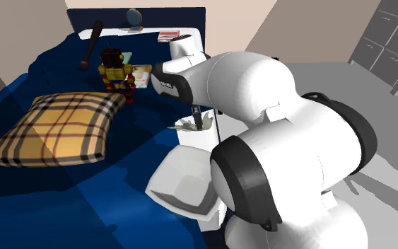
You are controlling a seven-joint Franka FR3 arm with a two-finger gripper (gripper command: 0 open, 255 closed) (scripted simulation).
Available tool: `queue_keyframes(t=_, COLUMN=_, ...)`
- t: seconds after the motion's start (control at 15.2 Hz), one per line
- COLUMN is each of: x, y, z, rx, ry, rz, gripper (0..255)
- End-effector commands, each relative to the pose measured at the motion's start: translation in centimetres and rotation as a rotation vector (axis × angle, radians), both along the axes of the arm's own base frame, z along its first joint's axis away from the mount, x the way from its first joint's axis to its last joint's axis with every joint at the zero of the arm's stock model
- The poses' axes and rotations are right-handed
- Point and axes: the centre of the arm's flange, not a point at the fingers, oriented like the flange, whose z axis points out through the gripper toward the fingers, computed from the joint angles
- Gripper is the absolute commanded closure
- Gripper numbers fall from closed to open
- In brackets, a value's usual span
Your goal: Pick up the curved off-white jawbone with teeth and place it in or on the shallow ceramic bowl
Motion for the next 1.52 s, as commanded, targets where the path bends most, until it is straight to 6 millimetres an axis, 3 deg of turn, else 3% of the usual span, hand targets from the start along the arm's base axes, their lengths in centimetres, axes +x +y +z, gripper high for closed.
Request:
queue_keyframes(t=0.0, x=0.0, y=0.0, z=-0.5, rx=0.000, ry=0.000, rz=0.000, gripper=0)
queue_keyframes(t=0.4, x=0.0, y=0.0, z=-0.5, rx=0.000, ry=0.000, rz=0.000, gripper=0)
queue_keyframes(t=0.46, x=0.0, y=0.0, z=-0.5, rx=0.000, ry=0.000, rz=0.000, gripper=255)
queue_keyframes(t=1.06, x=0.0, y=0.0, z=-0.5, rx=0.000, ry=0.000, rz=0.000, gripper=255)
queue_keyframes(t=1.45, x=0.0, y=0.0, z=2.7, rx=0.000, ry=0.000, rz=0.000, gripper=255)
